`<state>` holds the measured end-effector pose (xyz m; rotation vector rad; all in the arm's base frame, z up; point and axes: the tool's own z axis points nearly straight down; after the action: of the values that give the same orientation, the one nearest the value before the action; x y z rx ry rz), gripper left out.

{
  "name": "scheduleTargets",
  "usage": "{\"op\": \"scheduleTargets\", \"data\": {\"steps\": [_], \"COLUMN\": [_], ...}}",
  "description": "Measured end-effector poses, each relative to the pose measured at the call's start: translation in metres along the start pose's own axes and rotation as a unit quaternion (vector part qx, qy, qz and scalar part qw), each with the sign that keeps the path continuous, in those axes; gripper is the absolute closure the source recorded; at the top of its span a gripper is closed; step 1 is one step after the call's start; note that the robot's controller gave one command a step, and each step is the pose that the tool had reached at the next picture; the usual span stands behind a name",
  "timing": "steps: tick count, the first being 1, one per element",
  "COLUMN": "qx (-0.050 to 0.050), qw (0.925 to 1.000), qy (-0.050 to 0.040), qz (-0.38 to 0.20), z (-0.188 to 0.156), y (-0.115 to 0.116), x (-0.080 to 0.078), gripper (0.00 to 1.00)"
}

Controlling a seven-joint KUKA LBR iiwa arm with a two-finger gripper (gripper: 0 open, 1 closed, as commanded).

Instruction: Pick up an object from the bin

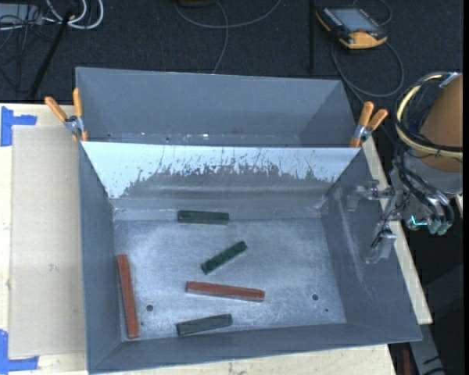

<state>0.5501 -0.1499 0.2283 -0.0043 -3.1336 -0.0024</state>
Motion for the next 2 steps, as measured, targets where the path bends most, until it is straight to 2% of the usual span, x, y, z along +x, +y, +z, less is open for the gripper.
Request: {"op": "scheduleTargets", "data": {"steps": [1,2], "qx": [-0.001,0.0], "qw": [0.9899,0.972], "qy": [-0.0005,-0.0052], "qz": [-0.142,-0.235], "z": [0.163,0.128], "y": [0.127,0.249], "x": [0.019,0.012], "gripper": [0.0,0.0]}}
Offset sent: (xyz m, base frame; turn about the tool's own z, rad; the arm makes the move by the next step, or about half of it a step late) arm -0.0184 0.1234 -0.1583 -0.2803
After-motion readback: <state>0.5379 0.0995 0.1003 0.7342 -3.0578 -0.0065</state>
